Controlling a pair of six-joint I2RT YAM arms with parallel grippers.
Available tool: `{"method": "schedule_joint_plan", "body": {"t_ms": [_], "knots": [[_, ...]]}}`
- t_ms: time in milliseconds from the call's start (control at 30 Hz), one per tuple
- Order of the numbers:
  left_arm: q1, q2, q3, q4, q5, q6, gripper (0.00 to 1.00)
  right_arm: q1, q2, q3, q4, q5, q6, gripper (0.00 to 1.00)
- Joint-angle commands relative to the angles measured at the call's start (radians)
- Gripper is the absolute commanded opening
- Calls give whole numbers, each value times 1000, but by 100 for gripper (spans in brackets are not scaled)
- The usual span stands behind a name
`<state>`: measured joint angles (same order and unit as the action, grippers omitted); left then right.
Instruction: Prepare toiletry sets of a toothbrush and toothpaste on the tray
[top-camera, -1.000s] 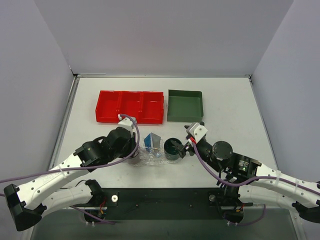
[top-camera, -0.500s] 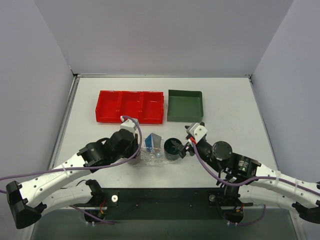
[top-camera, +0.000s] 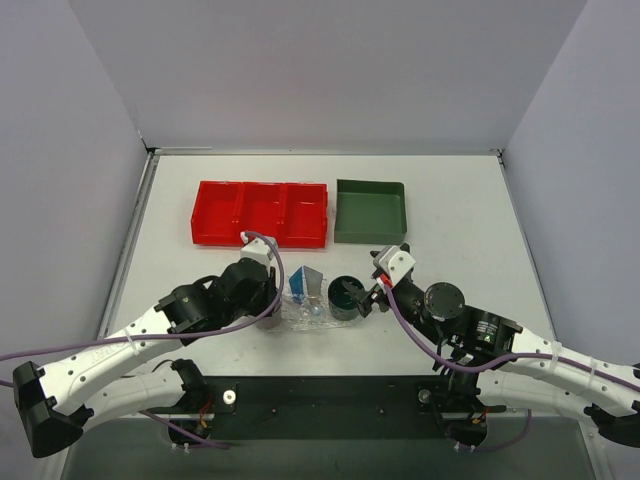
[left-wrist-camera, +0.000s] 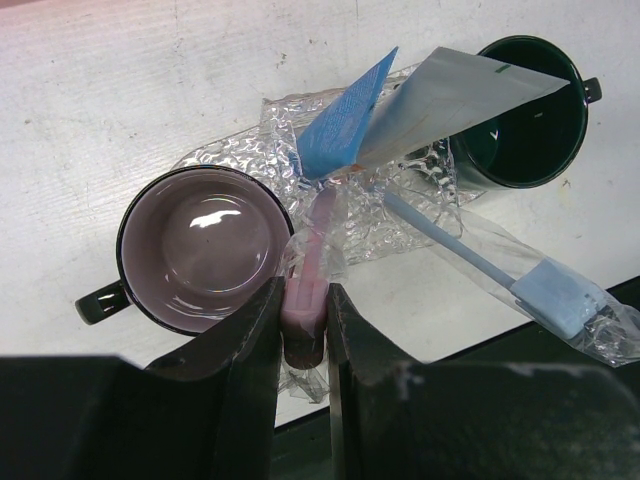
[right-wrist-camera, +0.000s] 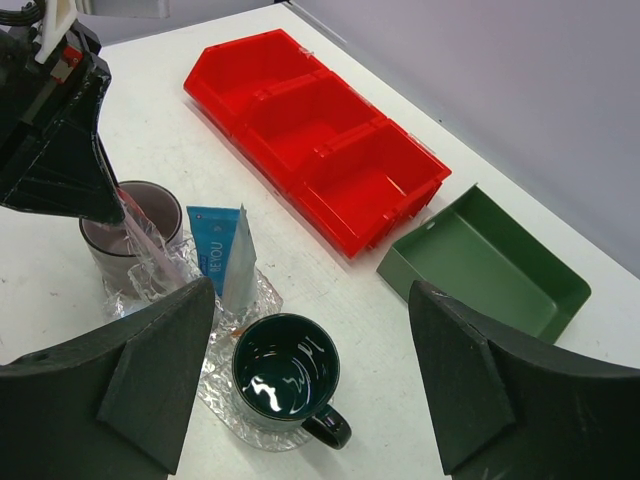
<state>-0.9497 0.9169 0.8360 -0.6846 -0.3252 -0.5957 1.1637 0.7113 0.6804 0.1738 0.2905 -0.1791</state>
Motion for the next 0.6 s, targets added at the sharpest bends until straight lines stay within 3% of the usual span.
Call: {"method": "schedule_joint_plan", "body": {"t_ms": [0,200,367,567], "knots": [[-6,-18,14,23,2,0,29,-10,-1,4,29,6,18,73],[-4,-23,23,20,2,31,43,-10,1,8,24,4,17,73],[-4,-39,38,7,-5,63,63,-9,-1,10,18,3,18,73],[-6,-99,37,19,3,108,78,-10,1,10,18,10,23,73]]}}
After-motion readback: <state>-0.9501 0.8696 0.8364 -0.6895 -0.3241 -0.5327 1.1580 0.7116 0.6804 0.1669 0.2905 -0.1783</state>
